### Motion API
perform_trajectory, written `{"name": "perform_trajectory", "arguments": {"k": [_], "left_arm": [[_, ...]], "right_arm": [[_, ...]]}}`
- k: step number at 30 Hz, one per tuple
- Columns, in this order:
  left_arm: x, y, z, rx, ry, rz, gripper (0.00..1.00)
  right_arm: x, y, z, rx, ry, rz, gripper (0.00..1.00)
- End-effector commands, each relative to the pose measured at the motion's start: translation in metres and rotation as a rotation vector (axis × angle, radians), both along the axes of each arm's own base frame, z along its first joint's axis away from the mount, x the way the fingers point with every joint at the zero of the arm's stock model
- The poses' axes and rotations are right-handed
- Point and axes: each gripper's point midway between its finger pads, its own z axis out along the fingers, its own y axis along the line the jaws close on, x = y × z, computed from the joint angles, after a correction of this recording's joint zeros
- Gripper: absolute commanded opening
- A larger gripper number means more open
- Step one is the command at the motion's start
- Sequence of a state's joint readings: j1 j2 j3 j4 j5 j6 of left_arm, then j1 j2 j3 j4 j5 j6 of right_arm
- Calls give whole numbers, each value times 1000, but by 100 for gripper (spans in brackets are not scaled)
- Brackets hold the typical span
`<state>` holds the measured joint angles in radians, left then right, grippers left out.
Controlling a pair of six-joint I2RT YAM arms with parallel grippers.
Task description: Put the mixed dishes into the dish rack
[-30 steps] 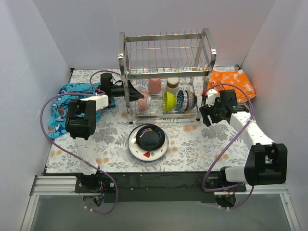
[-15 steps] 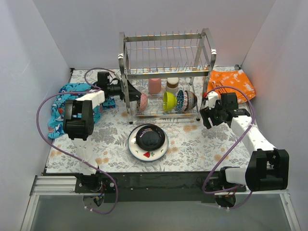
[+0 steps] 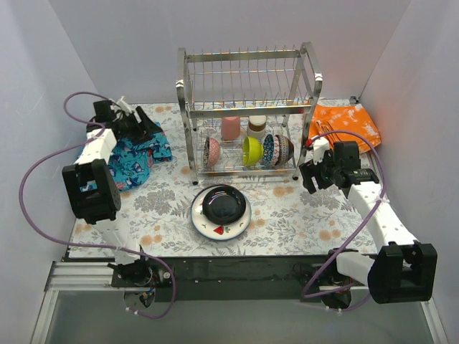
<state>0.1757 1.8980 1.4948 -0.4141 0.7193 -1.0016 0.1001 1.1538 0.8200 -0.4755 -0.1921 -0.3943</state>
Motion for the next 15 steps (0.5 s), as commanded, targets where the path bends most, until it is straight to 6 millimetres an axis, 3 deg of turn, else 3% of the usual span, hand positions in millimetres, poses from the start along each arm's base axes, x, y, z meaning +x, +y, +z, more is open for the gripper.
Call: {"name": "perform_trajectory", "arguments": {"k": [1,2,7,9,11,12,14,15], "left_arm": [[-56,32,16,148,-4,59,62],[-71,27,30,157,-43,32,61],[-138,-5,31,151,-132,-197,48],[-171,-34,34,71,-167,-335,45],[-198,-57,28,44,-147,-454,43],[-214,-77,21,36,-125,-538,39],[-234,-95,13,8,-58,-592,28],[-251,-111,2,-4,-11,-637,28]], "right_arm": [[-11,13,21,77,-23,34,81],[-14,17,23,92,-26,48,81],[-29,46,35,120,-79,196,77],[-37,59,33,113,-78,254,77],[-47,80,32,118,-79,342,76],[-48,87,32,120,-86,370,76],[-53,101,31,120,-90,419,76],[-51,106,30,124,-92,426,76]]}}
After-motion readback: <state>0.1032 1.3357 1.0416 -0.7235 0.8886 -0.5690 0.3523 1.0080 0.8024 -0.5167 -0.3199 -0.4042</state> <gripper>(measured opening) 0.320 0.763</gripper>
